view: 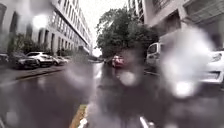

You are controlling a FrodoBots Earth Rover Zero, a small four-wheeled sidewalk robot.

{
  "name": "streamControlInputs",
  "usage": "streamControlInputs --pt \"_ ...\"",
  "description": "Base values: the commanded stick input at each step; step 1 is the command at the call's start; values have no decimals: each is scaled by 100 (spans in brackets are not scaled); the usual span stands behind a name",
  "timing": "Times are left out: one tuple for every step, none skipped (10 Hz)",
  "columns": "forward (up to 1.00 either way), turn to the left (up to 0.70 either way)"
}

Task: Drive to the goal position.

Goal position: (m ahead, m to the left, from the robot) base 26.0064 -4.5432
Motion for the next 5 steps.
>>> streamControlInputs --pt "70 0" --pt "70 0" --pt "70 0" --pt "70 0" --pt "70 0"
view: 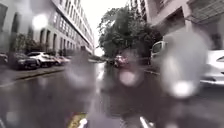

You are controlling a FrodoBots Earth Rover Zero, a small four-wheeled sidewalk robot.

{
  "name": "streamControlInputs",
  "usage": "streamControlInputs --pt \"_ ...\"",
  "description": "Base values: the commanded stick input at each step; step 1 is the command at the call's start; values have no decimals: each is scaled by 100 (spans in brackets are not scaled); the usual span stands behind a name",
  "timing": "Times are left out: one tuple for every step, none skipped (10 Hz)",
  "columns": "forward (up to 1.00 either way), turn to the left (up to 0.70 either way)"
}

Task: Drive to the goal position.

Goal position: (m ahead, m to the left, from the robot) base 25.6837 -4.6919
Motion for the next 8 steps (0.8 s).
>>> streamControlInputs --pt "70 0" --pt "70 0" --pt "70 0" --pt "70 1" --pt "70 14" --pt "70 14" --pt "70 12" --pt "70 0"
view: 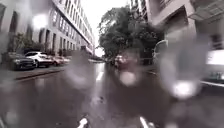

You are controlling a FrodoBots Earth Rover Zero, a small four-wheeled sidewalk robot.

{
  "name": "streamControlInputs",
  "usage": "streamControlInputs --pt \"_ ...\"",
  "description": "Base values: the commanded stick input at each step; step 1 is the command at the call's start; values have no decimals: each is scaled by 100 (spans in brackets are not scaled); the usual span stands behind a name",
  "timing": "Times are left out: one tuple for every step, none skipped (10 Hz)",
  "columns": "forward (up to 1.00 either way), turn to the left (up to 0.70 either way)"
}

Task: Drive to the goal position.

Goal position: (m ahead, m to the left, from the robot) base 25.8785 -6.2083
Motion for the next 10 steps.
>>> streamControlInputs --pt "70 0" --pt "70 0" --pt "70 0" --pt "70 0" --pt "70 0" --pt "70 0" --pt "70 0" --pt "70 0" --pt "70 0" --pt "70 0"
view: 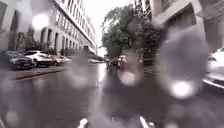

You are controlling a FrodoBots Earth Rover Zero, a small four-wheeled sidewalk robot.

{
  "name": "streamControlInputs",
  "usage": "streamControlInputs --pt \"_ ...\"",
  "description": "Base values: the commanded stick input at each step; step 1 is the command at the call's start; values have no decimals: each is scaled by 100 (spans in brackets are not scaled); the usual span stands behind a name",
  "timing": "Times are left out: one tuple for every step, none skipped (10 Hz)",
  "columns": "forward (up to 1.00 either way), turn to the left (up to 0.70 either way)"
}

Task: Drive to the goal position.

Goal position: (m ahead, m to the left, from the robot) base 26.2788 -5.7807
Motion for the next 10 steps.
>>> streamControlInputs --pt "70 0" --pt "70 0" --pt "70 0" --pt "70 0" --pt "70 0" --pt "70 0" --pt "70 0" --pt "70 0" --pt "70 0" --pt "70 0"
